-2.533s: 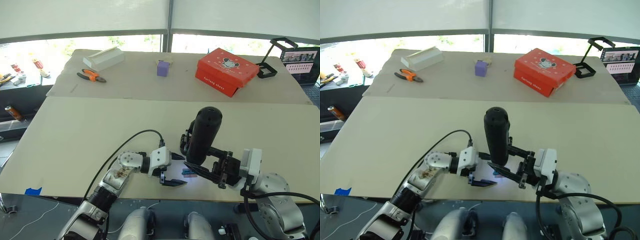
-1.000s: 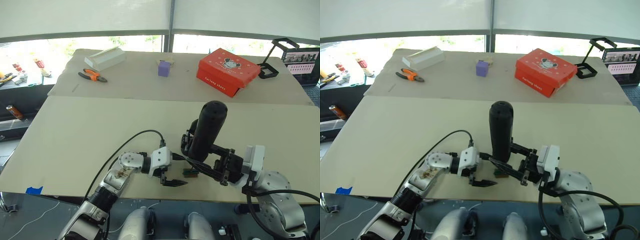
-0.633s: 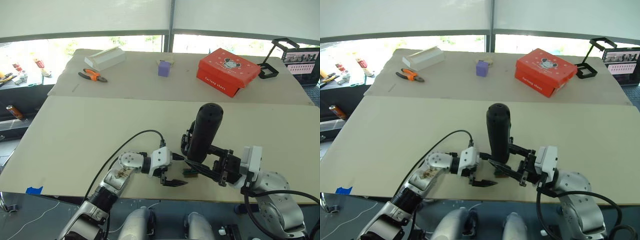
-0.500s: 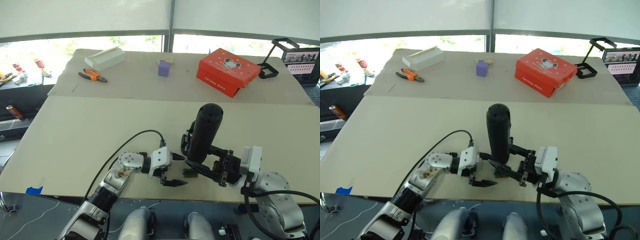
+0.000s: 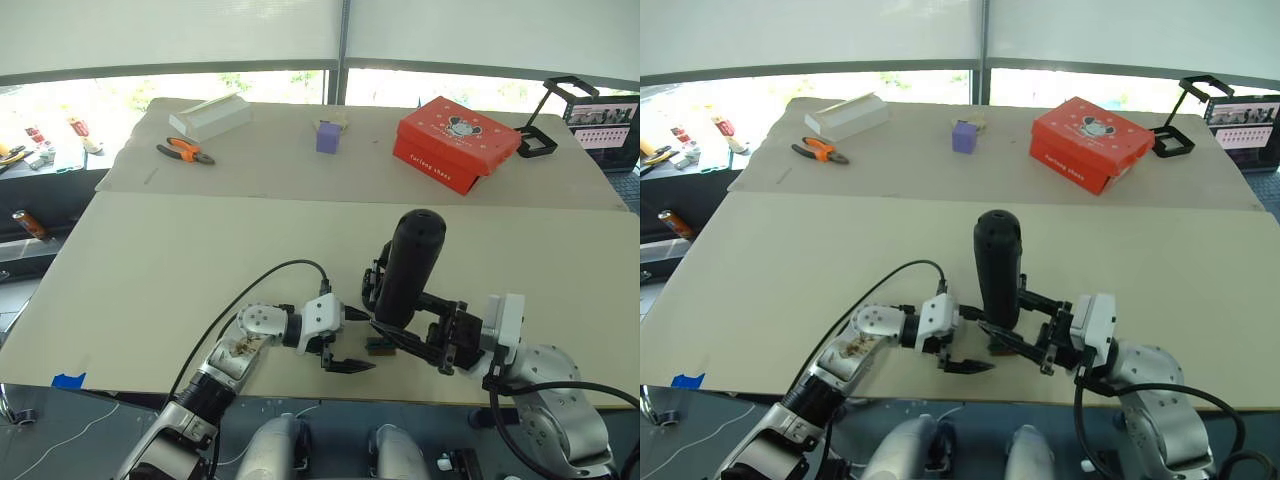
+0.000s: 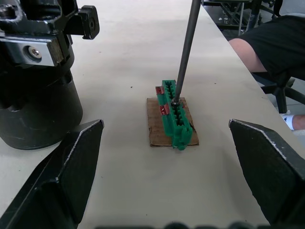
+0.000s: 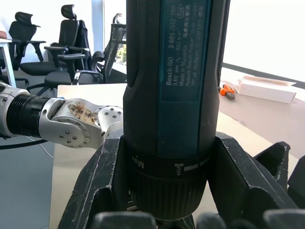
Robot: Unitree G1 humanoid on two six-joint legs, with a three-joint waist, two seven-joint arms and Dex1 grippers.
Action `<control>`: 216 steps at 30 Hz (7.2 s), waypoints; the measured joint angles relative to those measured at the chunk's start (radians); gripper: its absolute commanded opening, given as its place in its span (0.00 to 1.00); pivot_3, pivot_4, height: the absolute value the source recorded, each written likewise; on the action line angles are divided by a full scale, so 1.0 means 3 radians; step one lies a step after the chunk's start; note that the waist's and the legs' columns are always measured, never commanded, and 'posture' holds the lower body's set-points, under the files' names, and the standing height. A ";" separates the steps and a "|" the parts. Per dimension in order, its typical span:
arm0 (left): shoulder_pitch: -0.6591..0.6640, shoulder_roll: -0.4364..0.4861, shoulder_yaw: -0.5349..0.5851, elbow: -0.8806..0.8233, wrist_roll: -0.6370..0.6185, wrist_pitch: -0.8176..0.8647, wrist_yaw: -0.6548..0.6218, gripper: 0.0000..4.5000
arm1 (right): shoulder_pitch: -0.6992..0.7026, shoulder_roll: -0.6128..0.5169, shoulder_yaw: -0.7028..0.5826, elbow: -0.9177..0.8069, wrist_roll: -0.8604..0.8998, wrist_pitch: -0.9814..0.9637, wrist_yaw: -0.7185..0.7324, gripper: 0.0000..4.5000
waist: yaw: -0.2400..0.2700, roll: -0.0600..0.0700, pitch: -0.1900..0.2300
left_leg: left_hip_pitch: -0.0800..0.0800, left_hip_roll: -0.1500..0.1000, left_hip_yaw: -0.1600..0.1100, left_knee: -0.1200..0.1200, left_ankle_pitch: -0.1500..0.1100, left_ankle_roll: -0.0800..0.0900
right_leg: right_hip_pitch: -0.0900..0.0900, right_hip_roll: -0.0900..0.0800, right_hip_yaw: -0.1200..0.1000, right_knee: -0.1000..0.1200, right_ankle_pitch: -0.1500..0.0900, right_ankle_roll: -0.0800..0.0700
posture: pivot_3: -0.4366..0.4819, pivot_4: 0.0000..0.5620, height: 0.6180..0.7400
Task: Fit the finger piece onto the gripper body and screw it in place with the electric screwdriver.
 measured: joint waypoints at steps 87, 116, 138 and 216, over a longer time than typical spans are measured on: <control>0.0317 0.0138 0.0684 -0.0382 -0.0394 0.0052 0.0581 0.99 | -0.1504 -0.0624 -0.0451 -0.0515 0.1561 0.1331 -0.0991 0.43 | 0.0006 -0.0003 0.0002 | 0.0013 0.0002 0.0001 -0.0006 -0.0002 0.0002 | 0.0031 -0.0002 -0.0002 -0.0007 -0.0002 -0.0001 | 0.48 0.27 1.00; -0.0448 -0.0707 0.0297 0.0940 0.0134 -0.0314 0.0918 0.99 | -0.1377 -0.0567 -0.0448 -0.0592 0.1435 0.1332 -0.0977 0.43 | 0.0014 -0.0005 0.0003 | 0.0003 -0.0001 0.0000 -0.0002 -0.0007 0.0011 | 0.0025 -0.0011 -0.0004 -0.0009 0.0002 0.0005 | 0.48 0.27 1.00; -0.0792 -0.0651 0.0342 0.1511 0.0104 -0.0641 0.0465 0.54 | -0.1427 -0.0680 -0.0475 -0.0660 0.1577 0.1373 -0.1122 0.43 | 0.0003 -0.0006 0.0004 | 0.0003 0.0001 0.0000 -0.0002 -0.0007 0.0011 | 0.0023 -0.0010 -0.0005 -0.0009 0.0002 0.0005 | 0.48 0.27 1.00; -0.0348 -0.0642 0.0280 0.0775 0.0179 -0.0230 0.0813 0.51 | -0.1407 -0.0384 -0.0186 -0.0256 0.0861 0.1431 -0.0604 0.43 | 0.0012 -0.0007 0.0004 | 0.0000 0.0000 -0.0001 -0.0001 -0.0008 0.0012 | 0.0014 -0.0012 -0.0007 -0.0011 0.0003 0.0006 | 0.48 0.27 1.00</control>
